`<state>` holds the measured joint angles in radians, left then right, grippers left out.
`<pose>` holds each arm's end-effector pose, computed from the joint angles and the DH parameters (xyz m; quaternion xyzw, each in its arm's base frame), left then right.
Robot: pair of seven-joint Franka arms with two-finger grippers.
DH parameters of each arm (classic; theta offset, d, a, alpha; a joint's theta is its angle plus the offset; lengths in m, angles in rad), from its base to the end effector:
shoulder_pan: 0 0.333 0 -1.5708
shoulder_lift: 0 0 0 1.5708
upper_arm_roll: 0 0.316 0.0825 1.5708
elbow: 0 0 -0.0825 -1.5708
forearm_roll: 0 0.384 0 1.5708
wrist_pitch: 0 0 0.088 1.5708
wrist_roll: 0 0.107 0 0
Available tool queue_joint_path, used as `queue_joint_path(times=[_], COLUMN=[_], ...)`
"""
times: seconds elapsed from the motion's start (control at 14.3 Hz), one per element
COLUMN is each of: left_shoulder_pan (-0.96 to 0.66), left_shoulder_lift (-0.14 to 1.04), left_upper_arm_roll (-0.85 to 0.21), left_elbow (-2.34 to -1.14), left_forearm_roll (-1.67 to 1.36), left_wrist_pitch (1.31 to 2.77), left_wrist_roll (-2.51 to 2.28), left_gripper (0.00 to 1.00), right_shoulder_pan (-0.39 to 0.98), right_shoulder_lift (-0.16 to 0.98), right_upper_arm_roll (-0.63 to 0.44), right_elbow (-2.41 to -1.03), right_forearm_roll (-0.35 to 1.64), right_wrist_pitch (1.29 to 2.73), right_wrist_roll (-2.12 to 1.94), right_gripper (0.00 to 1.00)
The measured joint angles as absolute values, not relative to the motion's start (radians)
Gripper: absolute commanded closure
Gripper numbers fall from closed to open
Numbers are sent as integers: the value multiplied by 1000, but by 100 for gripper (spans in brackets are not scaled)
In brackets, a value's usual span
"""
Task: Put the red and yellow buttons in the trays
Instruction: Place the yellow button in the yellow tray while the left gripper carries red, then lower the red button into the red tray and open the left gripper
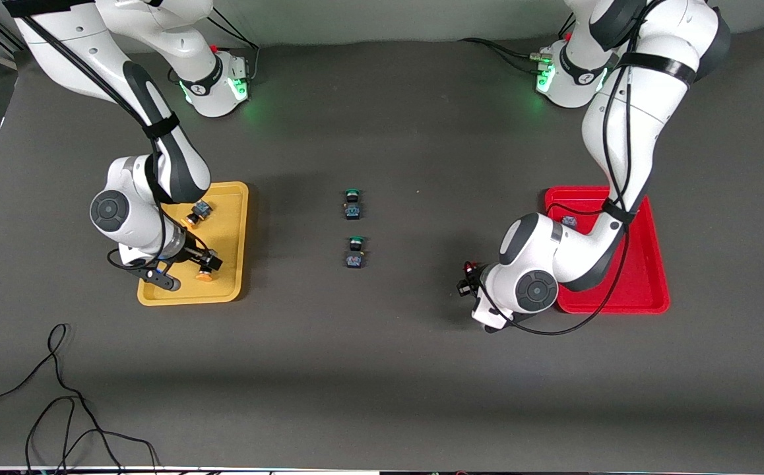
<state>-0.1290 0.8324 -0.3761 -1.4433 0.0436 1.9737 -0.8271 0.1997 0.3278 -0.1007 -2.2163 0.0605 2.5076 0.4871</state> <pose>0.6280 -0.2947 0.1998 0.9670 0.1855 -0.1735 0.0222 0.5457 0.0532 0.2253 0.9765 -0.2146 -0.0167 0.0037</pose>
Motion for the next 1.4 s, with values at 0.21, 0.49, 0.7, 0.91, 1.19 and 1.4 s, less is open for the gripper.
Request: queue_joint_path(times=[0.21,0.49,0.7,0.91,1.19,1.4], left_shoulder_pan=[-115,1,168,298,374,375], left_shoulder_lift=[729,524,415,400,443,458], left_upper_arm_roll=[-376,-369,-364,-359,-357,-359], left_elbow=[-1406,-1438,-1576,-1742,-1964,-2012], left_forearm_roll=[44,54,93,120,148,149], left_wrist_pitch=[1731,1500,1542,1737,2040,2082], left_wrist_roll=[-822,-619,-381,-203,-141,-141], left_gripper=[96,96,95,94,34,0], right_shoulder_pan=[207,223,223,222,219,205], right_shoulder_lift=[250,4,-192,-327,-377,-371], right_upper_arm_roll=[-96,-96,-96,-97,-114,-146], right_elbow=[-2172,-2129,-2114,-2024,-1963,-1963], right_forearm_roll=[61,61,61,60,53,52], right_wrist_pitch=[2424,2194,2010,1757,1670,1663], right_wrist_roll=[445,337,255,230,216,129], right_gripper=[0,0,0,0,0,0])
